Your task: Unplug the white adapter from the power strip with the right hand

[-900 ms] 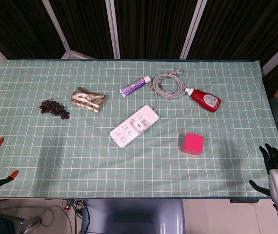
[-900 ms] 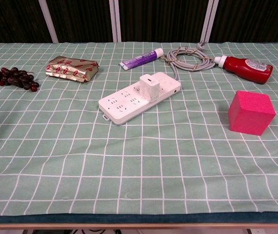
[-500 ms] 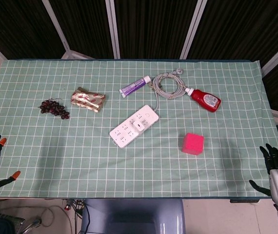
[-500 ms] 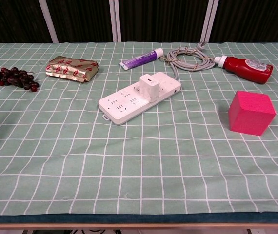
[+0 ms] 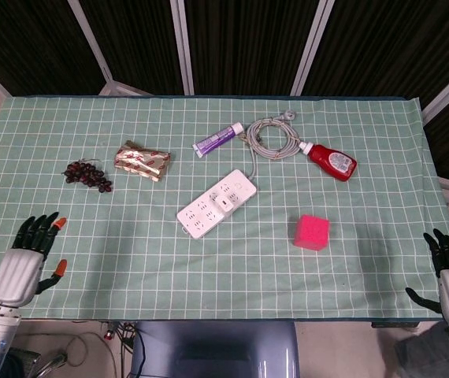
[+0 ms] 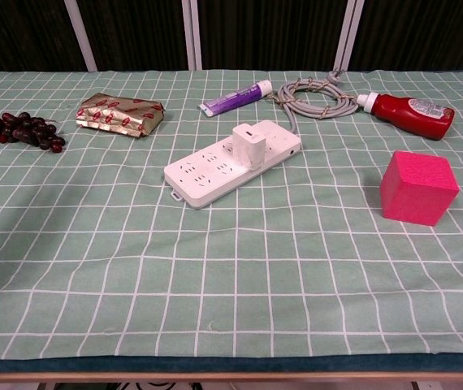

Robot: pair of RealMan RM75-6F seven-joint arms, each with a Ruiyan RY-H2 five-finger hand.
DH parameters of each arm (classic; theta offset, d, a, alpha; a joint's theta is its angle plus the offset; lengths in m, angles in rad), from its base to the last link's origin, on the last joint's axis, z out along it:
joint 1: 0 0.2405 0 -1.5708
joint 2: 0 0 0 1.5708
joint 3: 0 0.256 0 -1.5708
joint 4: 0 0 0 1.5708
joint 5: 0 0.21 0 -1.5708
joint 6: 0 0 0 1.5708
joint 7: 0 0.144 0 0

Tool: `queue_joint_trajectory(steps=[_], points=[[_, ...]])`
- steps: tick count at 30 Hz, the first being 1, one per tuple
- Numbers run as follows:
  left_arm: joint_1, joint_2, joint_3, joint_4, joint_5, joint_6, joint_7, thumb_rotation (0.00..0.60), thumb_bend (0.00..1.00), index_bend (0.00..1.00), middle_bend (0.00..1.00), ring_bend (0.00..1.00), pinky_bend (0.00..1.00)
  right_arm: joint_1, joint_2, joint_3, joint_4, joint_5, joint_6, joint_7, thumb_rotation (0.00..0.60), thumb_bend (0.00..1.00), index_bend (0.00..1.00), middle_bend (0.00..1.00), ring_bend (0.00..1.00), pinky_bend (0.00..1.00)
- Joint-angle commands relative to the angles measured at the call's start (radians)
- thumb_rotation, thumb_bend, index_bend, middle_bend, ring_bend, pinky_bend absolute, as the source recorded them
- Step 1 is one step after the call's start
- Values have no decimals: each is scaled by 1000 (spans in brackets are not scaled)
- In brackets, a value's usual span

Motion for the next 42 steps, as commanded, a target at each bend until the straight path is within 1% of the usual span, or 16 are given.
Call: queue_joint_trajectory(steps=[1,4,7,11,14,20,27,33,35,42], points=[[-93,8,-37,-105,-17,-127,117,600,485,0,0,0,0,19,19,19,-31,9,-13,-23,600,169,0,0,0,0],[-152,-8,-63,-147,-57,-214,202,600,536,0,0,0,0,39,40,37,-68,12,-25,-53,600,169,0,0,0,0],[-216,-42,-91,-184,-124,-308,290,600,577,0,0,0,0,66,58,62,-106,23,-43,-98,600,169,0,0,0,0],[-275,-86,-114,-187,-190,-385,367,600,587,0,0,0,4,97,75,84,-147,40,-73,-138,600,169,0,0,0,0],[-333,-141,-138,-167,-276,-445,450,600,588,0,0,0,18,138,94,110,-195,62,-119,-192,600,169,0,0,0,0],[-409,-227,-157,-119,-399,-497,540,600,587,0,0,0,43,216,120,162,-268,112,-197,-255,600,169,0,0,0,0],[-496,-311,-158,-40,-502,-550,598,600,588,38,0,0,43,330,116,214,-307,181,-297,-392,600,169,0,0,0,0],[-551,-368,-150,13,-567,-564,617,600,587,38,0,0,43,420,90,245,-334,262,-368,-491,600,169,0,0,0,0],[-570,-389,-145,33,-587,-564,620,600,587,38,0,0,42,465,79,258,-350,291,-402,-524,600,169,0,0,0,0],[-606,-417,-123,66,-620,-552,612,600,587,38,0,0,43,608,35,278,-367,398,-499,-644,600,169,0,0,0,0]])
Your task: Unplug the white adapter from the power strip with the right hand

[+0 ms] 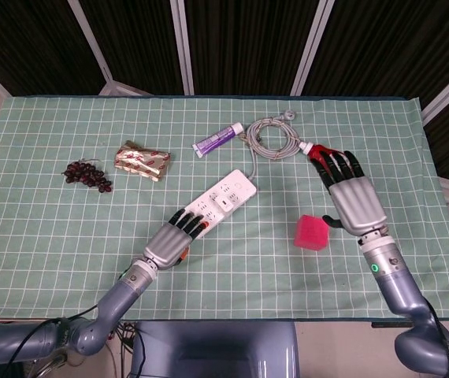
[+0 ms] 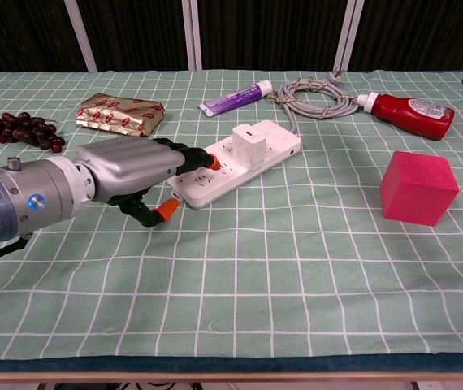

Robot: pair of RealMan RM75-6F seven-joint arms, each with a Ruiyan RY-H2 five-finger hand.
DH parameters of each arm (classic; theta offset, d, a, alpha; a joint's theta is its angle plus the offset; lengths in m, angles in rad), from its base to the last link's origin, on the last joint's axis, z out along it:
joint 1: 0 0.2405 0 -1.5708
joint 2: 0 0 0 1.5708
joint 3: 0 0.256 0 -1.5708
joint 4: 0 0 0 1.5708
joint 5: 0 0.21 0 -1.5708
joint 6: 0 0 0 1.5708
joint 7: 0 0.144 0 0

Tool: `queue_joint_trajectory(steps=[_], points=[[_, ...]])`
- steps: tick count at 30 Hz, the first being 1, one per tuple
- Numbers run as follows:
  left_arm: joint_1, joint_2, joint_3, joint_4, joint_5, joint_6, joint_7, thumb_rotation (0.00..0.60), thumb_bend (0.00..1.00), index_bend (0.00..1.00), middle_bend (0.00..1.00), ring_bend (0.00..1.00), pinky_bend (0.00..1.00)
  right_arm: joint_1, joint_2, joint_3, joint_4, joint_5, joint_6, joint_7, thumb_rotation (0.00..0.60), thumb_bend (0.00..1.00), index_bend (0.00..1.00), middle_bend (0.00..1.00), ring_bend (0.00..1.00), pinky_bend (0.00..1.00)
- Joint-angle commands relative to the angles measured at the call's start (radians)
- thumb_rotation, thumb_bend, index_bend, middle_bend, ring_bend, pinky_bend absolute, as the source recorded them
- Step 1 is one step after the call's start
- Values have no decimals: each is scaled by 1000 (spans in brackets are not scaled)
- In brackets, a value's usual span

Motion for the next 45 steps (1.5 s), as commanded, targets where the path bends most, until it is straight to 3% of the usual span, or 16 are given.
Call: queue_joint_trajectory(steps=[1,10,18,23,30,39,45], points=[[-9,-6,10,7,-7,7,-8,600,587,38,0,0,43,79,-39,11,-6,64,-52,-73,600,169,0,0,0,0],[-26,-10,34,21,-11,24,-46,600,588,49,0,0,49,219,-163,9,54,234,-80,-156,600,169,0,0,0,0],[-35,-19,59,50,-16,31,-76,600,588,56,0,0,54,273,-233,-29,111,295,-78,-159,600,170,0,0,0,13],[-35,-21,70,55,-15,37,-97,600,587,57,0,0,54,295,-281,-51,157,243,-92,-112,600,169,19,30,44,117],[-36,-22,87,67,-4,42,-126,600,587,73,18,0,67,325,-345,-74,260,160,-144,-3,600,169,186,167,172,238],[-42,-32,104,97,2,30,-153,600,587,75,20,0,69,362,-420,-95,409,67,-215,135,600,169,269,222,211,269],[-45,-30,110,106,7,28,-164,600,587,75,20,0,69,383,-473,-99,490,22,-233,205,600,168,273,229,213,270]])
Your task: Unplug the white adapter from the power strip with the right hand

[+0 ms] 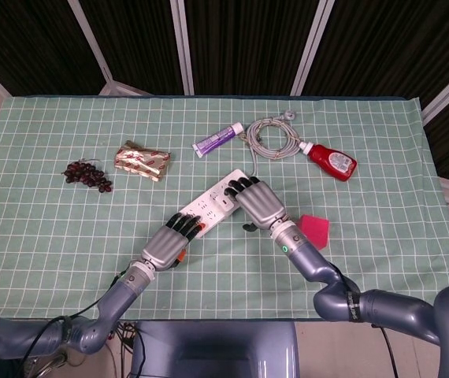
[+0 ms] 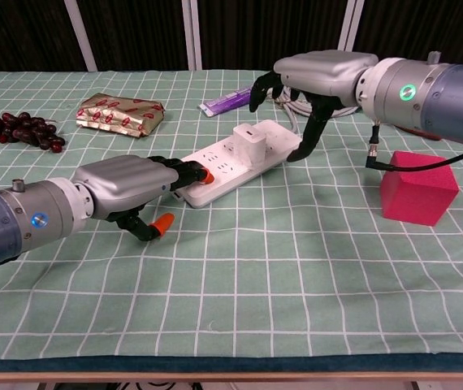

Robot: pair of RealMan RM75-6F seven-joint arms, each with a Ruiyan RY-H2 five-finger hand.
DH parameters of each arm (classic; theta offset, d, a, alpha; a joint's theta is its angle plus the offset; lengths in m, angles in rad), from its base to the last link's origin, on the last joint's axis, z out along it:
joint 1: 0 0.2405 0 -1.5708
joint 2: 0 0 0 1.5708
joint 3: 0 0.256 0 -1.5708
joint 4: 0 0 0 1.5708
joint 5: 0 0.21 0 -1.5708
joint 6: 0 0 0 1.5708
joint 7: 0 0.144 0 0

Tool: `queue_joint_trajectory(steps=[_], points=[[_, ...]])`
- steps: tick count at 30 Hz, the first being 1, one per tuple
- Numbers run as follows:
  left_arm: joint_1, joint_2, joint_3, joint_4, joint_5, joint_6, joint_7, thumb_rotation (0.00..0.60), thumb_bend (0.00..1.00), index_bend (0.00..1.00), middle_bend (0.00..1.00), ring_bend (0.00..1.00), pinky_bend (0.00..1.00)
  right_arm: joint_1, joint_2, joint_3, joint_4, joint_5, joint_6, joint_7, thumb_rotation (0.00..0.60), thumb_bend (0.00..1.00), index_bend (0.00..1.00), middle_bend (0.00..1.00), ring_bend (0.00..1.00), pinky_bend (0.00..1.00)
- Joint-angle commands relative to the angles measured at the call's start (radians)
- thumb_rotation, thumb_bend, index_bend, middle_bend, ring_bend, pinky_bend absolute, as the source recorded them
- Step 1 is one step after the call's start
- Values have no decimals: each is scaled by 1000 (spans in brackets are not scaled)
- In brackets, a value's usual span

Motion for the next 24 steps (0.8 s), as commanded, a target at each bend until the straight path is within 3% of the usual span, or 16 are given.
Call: queue_joint_trajectory(steps=[1,14,24], points=[[-1,2,2,3,2,-1,-4,600,587,75,20,0,70,14,-28,0,35,-19,-12,31,600,169,273,231,213,270],[-8,13,0,26,12,-12,-46,600,587,74,20,0,69,75,-142,18,206,-30,-28,55,600,169,273,240,222,272],[-14,15,-1,45,21,-24,-72,600,587,75,20,0,70,89,-180,13,275,-3,-55,46,600,169,273,240,221,272]])
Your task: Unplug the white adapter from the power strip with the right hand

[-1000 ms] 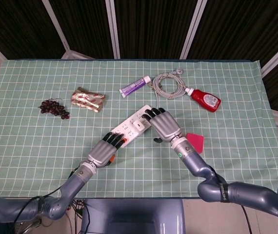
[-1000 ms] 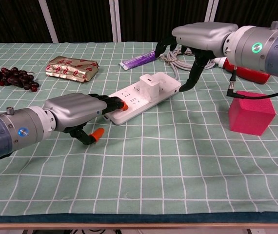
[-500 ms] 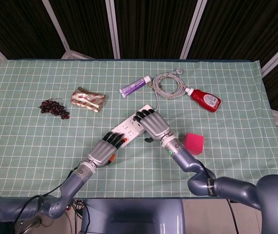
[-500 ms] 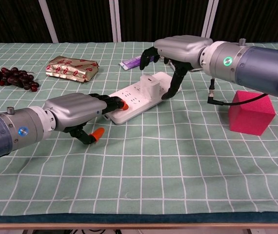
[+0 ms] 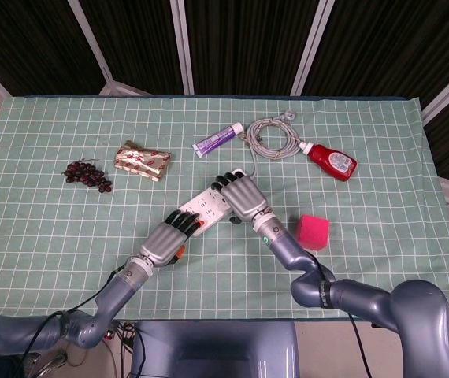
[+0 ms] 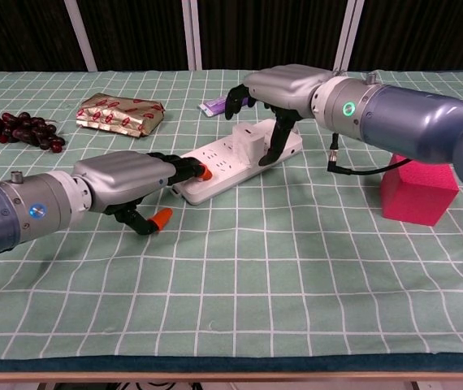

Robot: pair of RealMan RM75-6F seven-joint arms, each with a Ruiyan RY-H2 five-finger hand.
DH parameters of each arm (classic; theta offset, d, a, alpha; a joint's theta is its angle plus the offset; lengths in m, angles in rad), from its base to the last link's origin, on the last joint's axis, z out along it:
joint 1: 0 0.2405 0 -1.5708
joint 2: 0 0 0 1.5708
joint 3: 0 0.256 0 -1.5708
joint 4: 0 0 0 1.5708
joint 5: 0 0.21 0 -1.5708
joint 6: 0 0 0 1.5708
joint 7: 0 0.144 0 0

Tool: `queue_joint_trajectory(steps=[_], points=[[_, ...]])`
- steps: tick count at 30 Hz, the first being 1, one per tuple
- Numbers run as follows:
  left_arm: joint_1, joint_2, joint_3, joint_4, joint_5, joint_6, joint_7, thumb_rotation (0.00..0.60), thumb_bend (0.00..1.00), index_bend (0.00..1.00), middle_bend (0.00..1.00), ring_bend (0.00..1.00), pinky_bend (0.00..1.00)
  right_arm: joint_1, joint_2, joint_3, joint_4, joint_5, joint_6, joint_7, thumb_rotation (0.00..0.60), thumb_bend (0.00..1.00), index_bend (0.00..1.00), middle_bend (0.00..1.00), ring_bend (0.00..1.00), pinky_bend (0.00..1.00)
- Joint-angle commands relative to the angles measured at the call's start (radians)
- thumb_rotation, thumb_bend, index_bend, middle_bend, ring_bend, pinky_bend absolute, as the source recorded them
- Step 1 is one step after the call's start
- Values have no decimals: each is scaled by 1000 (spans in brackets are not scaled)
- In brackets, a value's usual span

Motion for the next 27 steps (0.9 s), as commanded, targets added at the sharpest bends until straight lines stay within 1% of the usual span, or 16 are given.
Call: queue_joint_trajectory(steps=[1,11,24,27], points=[[-1,-1,2,7,2,-6,-7,600,587,75,20,0,70,4,-12,-5,19,8,-10,-4,600,169,273,240,222,272],[-1,-5,12,24,12,-15,-26,600,587,75,20,0,69,10,-49,-10,70,7,-21,12,600,175,282,240,221,272],[0,-7,19,38,19,-23,-39,600,587,74,20,0,69,13,-94,-11,153,-4,-34,51,600,279,326,244,222,274],[1,-8,22,38,21,-22,-40,600,587,74,20,0,69,12,-100,-14,162,-11,-34,58,600,286,330,245,222,274]])
